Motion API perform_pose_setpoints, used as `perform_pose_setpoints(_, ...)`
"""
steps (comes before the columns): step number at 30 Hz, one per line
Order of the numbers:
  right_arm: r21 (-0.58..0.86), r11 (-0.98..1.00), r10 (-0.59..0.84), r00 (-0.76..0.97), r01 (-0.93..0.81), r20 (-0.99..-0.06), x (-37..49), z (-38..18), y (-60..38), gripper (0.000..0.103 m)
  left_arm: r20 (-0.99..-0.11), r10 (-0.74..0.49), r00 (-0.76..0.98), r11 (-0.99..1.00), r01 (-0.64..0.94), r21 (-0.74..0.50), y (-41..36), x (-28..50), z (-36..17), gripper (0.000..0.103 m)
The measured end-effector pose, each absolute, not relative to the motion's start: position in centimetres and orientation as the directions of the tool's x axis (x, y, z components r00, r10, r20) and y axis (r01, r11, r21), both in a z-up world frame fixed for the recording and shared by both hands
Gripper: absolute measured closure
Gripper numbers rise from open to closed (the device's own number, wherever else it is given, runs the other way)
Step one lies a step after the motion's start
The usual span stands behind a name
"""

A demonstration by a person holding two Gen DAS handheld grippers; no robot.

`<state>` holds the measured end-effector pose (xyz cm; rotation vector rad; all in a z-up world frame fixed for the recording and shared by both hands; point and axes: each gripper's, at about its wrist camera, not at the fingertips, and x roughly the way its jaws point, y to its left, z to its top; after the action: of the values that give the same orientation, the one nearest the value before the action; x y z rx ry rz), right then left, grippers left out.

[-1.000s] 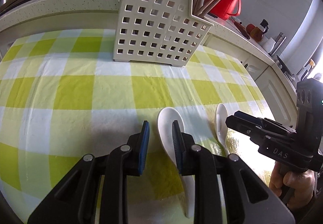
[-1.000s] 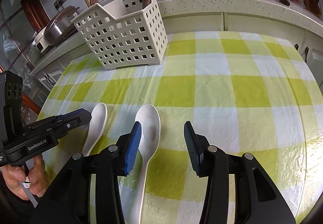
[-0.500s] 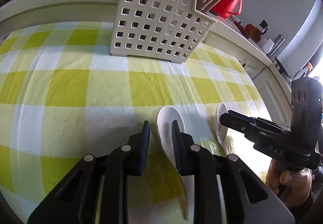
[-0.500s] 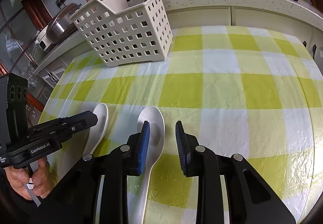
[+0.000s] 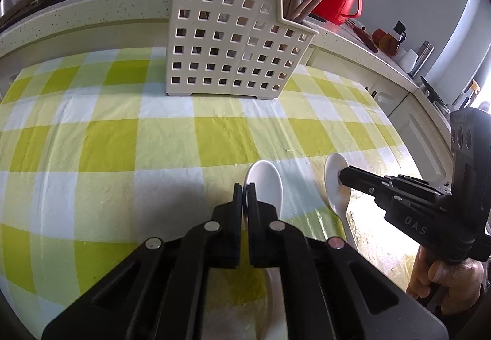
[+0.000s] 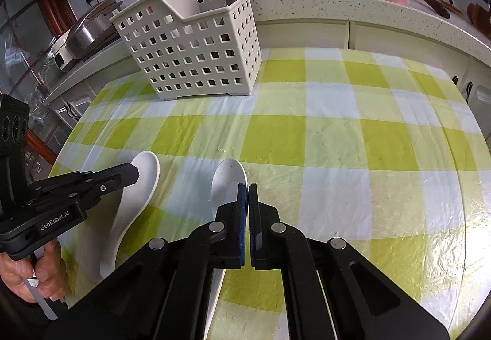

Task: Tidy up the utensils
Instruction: 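Close the left tool on a spoon handle while the right tool grasps another spoon, then lift the left tool's spoon toward the basket while the right tool lifts its spoon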

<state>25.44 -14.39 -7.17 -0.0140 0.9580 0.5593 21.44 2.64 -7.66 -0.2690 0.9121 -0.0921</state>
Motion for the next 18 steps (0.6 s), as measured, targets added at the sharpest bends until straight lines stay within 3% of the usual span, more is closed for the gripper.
perform_pose_setpoints(18, 0.170, 0.863, 0.446, 0.561, -0.475, -0.697, 22.5, -1.3, -15.5, 0.101, -0.684, -0.055, 0.727, 0.988, -0.060, -0.143, 3.2, 17.7, -1.3, 0.100)
